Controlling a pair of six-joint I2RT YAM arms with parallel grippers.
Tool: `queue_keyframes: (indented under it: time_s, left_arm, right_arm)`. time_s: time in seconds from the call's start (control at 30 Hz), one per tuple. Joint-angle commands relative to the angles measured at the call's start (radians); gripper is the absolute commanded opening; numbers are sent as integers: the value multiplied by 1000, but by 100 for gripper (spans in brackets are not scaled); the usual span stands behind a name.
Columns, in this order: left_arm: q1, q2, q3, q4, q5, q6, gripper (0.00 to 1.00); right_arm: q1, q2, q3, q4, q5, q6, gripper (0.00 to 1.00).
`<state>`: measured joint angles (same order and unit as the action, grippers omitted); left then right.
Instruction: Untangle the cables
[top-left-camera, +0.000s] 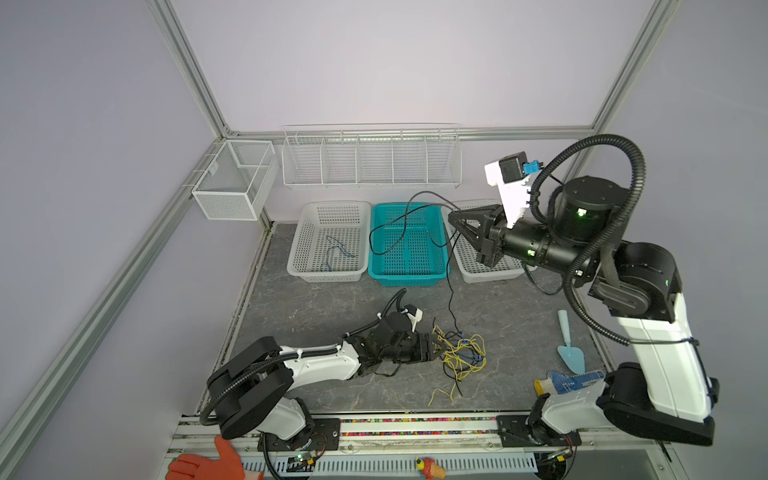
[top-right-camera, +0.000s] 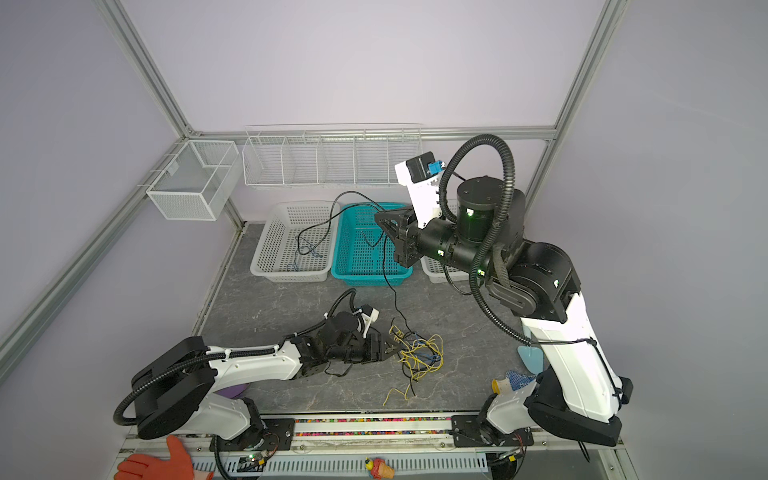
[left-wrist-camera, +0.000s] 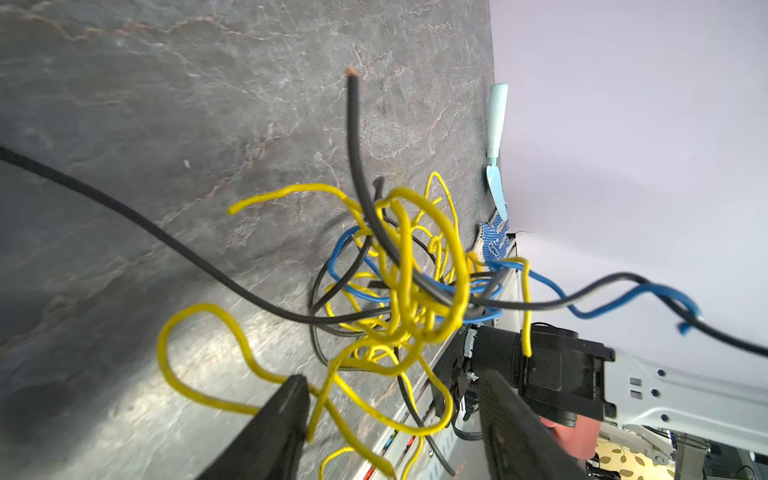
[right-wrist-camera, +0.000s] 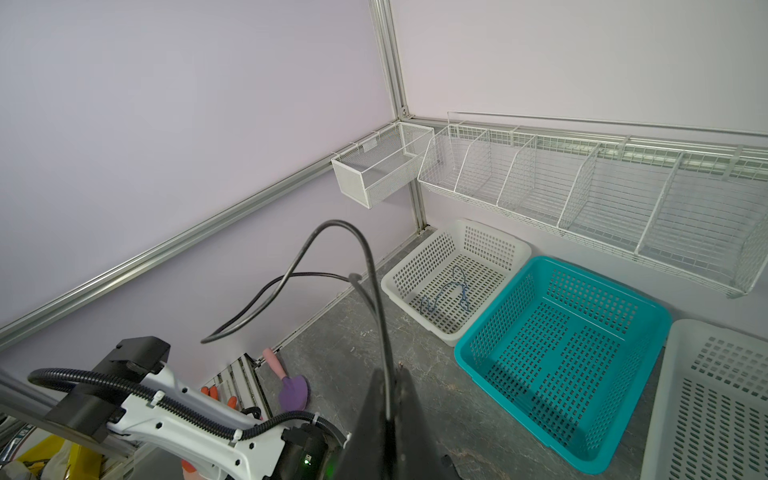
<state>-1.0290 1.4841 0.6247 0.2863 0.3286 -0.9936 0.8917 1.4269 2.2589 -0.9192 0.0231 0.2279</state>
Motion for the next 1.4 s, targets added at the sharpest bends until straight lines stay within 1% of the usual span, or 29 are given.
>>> queue_keyframes:
  time_s: [0.0,0.23,0.3,0.4,0.47,0.6,0.77,0.87,1.0,1.13,1.2,1.27,1.33,1.37]
  left_arm:
    - [-6,54,30,1,-33,20,64]
    - [-41,158,88,10,-26,43,62]
    - [-52,175,107,1,-37,49,60]
    - [-55,186,107,12,-54,48,52]
    - [-55,190,102,20,-61,47,42]
    - [-55,214,97,43,-68,42,26]
    - [-55,263,92,133,-52,8,14]
    - [-54,284,84,187,-41,-12,0]
    - [-47,288,56,236,-39,-28,0]
    - [-3,255,-23,316,-37,-62,0]
    - [38,217,-94,384,-29,-82,0]
    - [85,168,-161,413,-26,-120,0]
    - [118,109,-197,370,-21,-108,0]
    - [125,72,-200,317,-22,-99,0]
  right_arm:
    - [-1,-22,4,66,-23,17,7]
    - [-1,-12,7,59,-35,19,7]
    - [-2,-11,2,59,-41,24,7]
    - [0,-17,-5,62,-39,25,7]
    - [0,-22,-7,63,-37,25,7]
    - [0,-31,-7,72,-56,41,7]
    - [1,-42,-16,75,-68,56,7]
    - [1,-69,-53,89,-66,63,7]
    - [2,-126,-125,122,-49,71,7]
    - [0,-202,-235,153,-7,80,7]
    - [-1,-251,-313,167,43,88,7]
    - [-3,-314,-418,194,103,92,7]
    - [-9,-383,-538,222,175,108,7]
    - [-13,-410,-596,230,204,118,7]
